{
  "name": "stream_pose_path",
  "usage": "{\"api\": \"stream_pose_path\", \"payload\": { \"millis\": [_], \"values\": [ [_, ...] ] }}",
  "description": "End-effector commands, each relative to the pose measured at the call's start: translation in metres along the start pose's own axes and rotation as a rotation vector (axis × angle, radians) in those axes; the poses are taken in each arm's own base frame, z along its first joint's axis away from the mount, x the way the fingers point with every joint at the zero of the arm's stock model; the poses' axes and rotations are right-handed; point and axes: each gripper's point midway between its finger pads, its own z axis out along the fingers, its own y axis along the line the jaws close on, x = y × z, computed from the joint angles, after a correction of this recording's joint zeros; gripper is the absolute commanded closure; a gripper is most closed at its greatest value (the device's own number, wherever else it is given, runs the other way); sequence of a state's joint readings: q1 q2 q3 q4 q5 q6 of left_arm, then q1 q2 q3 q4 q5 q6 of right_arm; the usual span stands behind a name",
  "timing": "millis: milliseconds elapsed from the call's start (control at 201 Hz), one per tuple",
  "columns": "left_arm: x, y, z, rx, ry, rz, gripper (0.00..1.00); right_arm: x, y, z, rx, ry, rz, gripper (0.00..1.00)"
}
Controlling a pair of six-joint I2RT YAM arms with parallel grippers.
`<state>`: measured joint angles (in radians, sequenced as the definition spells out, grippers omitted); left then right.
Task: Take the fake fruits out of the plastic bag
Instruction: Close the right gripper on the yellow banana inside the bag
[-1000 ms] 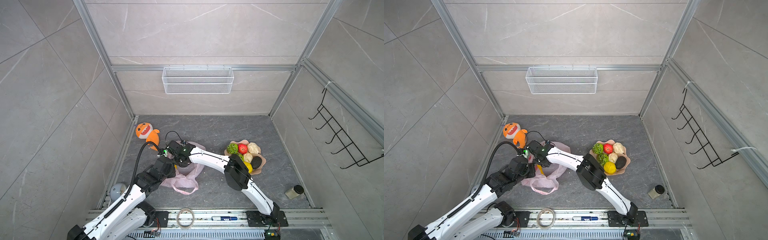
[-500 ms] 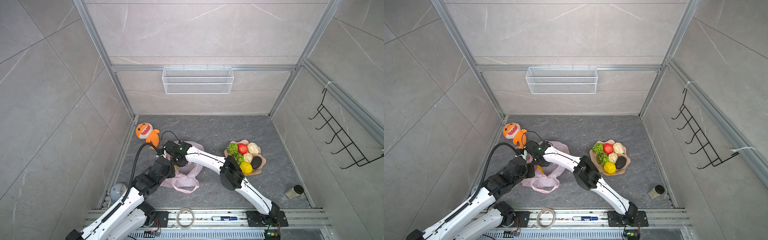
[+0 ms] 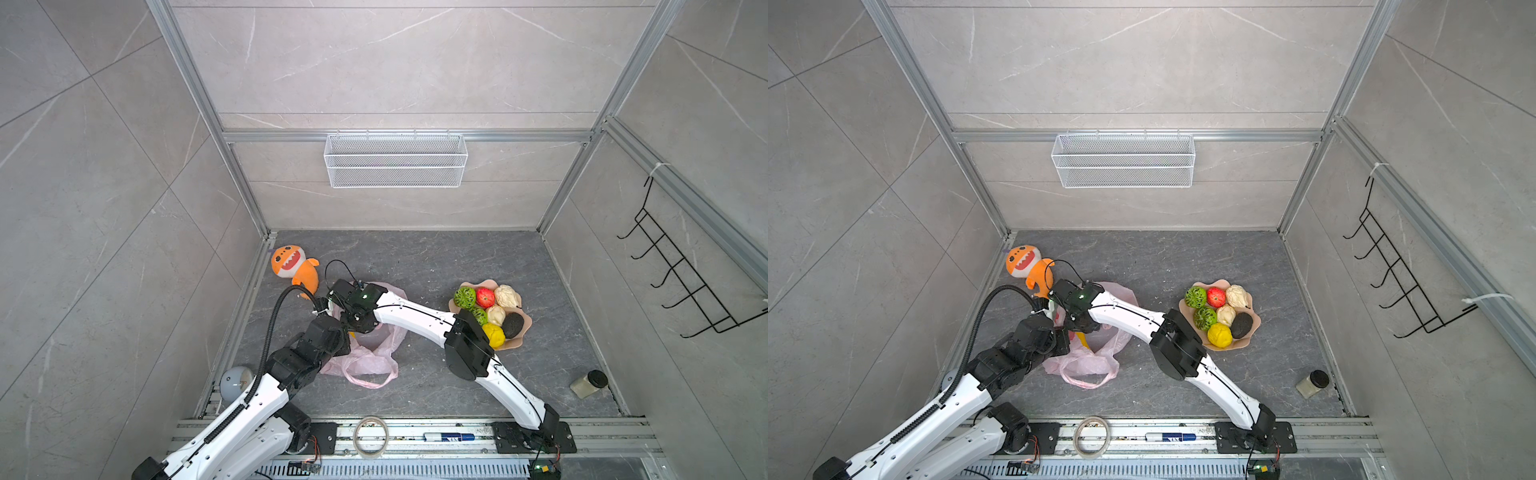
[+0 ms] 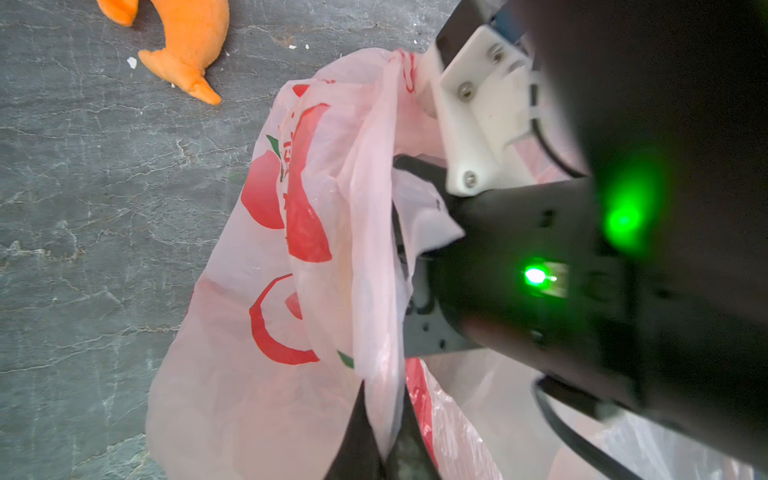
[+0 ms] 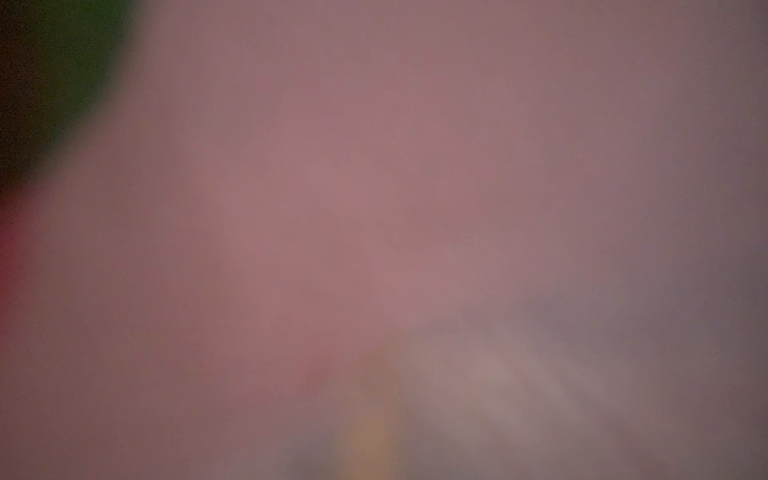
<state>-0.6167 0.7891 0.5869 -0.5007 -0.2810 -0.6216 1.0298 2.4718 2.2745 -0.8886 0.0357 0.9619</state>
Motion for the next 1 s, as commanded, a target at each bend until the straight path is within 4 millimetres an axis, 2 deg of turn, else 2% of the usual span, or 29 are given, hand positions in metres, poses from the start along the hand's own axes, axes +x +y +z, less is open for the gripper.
{"api": "stream_pose_path", "payload": {
  "millis": [0, 209, 503, 617, 752, 846, 991],
  "values": [
    [-0.016, 0.001, -0.008, -0.027, -0.042, -0.011, 1.0, -0.013, 0.017, -0.048, -0.104, -0.021, -0.051, 0.75],
    [-0.019, 0.007, -0.009, -0.065, -0.055, -0.012, 1.0, -0.024, 0.019, -0.081, -0.179, -0.041, -0.059, 0.75],
    [-0.028, 0.007, -0.013, -0.074, -0.081, -0.017, 1.0, -0.026, 0.011, -0.097, -0.206, -0.056, -0.079, 0.75],
    [-0.028, 0.005, -0.015, -0.054, -0.093, -0.022, 1.0, -0.021, 0.007, -0.087, -0.189, -0.03, -0.107, 0.73],
    [-0.021, 0.012, -0.016, -0.062, -0.091, -0.042, 1.0, -0.008, 0.007, -0.056, -0.181, 0.0, -0.112, 0.7],
    [-0.014, 0.016, -0.013, -0.069, -0.083, -0.048, 1.0, 0.0, 0.009, -0.035, -0.158, 0.011, -0.126, 0.6],
    [-0.003, 0.02, -0.007, -0.067, -0.07, -0.059, 1.0, 0.011, 0.005, -0.014, -0.065, 0.022, -0.167, 0.46]
  ]
}}
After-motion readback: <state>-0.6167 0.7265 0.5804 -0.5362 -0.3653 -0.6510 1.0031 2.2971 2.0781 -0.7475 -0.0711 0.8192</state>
